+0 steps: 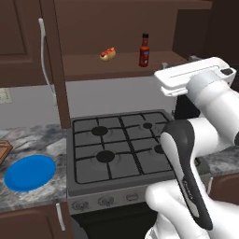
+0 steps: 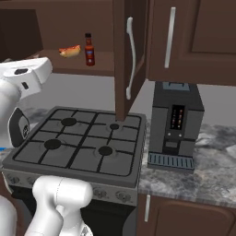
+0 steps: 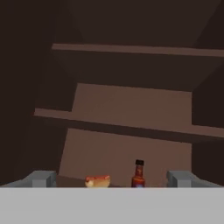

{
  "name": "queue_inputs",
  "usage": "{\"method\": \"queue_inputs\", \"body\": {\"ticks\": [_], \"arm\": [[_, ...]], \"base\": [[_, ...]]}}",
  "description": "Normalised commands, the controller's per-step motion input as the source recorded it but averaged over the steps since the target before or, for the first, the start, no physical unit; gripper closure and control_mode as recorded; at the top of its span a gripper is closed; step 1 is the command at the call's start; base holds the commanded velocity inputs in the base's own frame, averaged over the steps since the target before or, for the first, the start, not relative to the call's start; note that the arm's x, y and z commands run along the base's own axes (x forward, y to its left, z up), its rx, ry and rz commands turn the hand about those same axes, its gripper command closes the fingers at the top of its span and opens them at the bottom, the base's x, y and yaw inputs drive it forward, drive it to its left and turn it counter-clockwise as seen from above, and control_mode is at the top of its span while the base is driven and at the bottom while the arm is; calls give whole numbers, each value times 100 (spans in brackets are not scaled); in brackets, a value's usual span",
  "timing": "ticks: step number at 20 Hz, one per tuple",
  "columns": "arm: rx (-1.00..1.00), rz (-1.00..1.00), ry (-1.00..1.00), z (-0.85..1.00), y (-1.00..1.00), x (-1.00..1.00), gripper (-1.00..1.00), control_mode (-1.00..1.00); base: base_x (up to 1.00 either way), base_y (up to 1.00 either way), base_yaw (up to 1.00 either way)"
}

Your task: Pick the steak from the plate and place it on the cutting board. Then pick the condiment bottle from the cabinet and place it next to the cutting board.

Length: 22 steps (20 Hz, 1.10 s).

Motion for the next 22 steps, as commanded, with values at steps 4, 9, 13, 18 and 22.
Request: {"method": "queue_inputs", "body": {"ticks": [4, 9, 13, 18, 22], "arm": [[3, -5, 9, 51, 0, 8, -100, -100], [3, -3, 8, 36, -2, 0, -100, -100], [2, 0, 6, 8, -1, 0, -100, -100], [2, 0, 5, 0, -2, 2, -100, -100], [0, 0, 4, -6, -7, 12, -100, -100]], "base": [[0, 0, 0], [0, 0, 0], [0, 0, 0], [0, 0, 0], [0, 0, 0]]}}
